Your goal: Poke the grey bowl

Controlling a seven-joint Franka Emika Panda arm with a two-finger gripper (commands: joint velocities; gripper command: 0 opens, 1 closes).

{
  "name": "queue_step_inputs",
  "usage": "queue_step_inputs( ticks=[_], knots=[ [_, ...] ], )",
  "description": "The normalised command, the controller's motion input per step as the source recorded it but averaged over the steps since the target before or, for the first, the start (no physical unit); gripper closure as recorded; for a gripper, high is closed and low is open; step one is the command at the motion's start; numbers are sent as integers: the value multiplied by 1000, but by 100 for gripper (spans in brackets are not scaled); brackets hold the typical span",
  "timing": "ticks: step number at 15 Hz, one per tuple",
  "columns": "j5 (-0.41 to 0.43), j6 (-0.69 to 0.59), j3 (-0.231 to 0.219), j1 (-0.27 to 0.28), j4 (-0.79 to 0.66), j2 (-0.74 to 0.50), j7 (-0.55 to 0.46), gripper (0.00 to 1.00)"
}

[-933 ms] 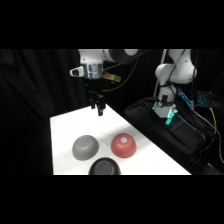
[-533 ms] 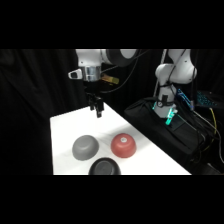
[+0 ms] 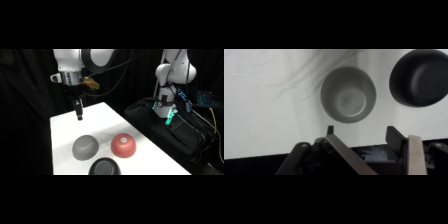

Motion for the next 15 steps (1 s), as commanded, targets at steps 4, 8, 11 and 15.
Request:
queue_step_inputs(
  ticks=[4, 8, 11, 15],
  knots=[
    [7, -174, 22, -36, 478, 304, 21, 89],
    [59, 46, 71, -31, 267, 250, -59, 100],
    [103, 213, 90, -54, 190, 260, -131, 99],
    [139, 210, 99, -82, 222, 271, -172, 100]
  ],
)
